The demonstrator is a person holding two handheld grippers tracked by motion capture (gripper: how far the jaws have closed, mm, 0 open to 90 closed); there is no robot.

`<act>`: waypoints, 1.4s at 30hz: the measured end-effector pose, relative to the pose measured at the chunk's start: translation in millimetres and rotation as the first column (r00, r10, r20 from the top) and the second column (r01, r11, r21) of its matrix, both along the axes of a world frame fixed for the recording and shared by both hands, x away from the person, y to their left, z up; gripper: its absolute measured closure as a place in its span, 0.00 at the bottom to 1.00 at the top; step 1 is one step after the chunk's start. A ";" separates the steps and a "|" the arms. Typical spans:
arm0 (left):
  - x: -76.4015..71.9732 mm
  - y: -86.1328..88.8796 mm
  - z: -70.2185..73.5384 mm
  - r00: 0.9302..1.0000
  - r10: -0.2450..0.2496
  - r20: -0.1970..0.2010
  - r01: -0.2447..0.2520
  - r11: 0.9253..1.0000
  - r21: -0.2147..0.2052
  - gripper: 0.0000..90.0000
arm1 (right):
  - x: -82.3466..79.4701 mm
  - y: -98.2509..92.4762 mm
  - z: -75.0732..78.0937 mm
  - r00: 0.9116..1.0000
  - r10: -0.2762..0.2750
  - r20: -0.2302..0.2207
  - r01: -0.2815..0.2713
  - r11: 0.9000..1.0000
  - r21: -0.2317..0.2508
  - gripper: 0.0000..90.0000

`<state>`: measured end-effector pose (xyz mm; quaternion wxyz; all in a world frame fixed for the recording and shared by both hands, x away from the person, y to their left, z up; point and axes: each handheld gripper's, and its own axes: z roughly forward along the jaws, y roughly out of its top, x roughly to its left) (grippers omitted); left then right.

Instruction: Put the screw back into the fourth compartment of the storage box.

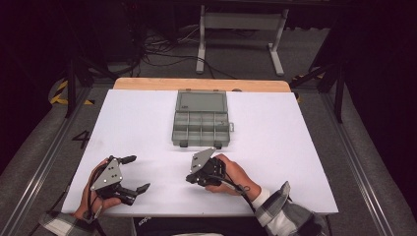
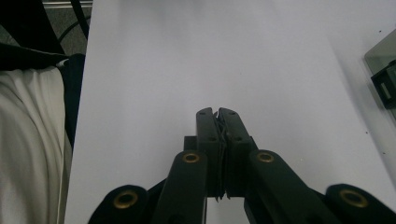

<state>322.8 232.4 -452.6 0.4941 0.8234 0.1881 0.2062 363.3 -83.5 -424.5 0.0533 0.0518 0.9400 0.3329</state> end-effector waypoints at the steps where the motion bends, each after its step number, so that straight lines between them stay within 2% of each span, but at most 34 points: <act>1: 0.1 -0.1 -0.1 1.000 -0.001 -0.001 0.001 1.000 0.001 0.03 | 0.0 -0.9 0.9 1.000 -0.007 0.003 0.007 1.000 0.003 0.99; 16: 0.5 -0.1 -0.2 1.000 -0.004 -0.001 0.004 1.000 0.003 0.03 | 6.7 -18.0 16.2 0.998 -0.051 0.030 0.050 0.998 0.047 0.99; 27: 0.4 -0.4 -0.4 1.000 -0.004 -0.009 0.004 1.000 0.003 0.03 | 13.6 -30.7 23.6 0.995 -0.090 0.052 0.087 0.994 0.063 0.99; 42: 0.4 -0.8 -0.4 1.000 -0.003 -0.009 0.003 1.000 0.005 0.03 | 30.5 -52.8 36.2 0.981 -0.176 0.084 0.168 0.981 0.095 0.99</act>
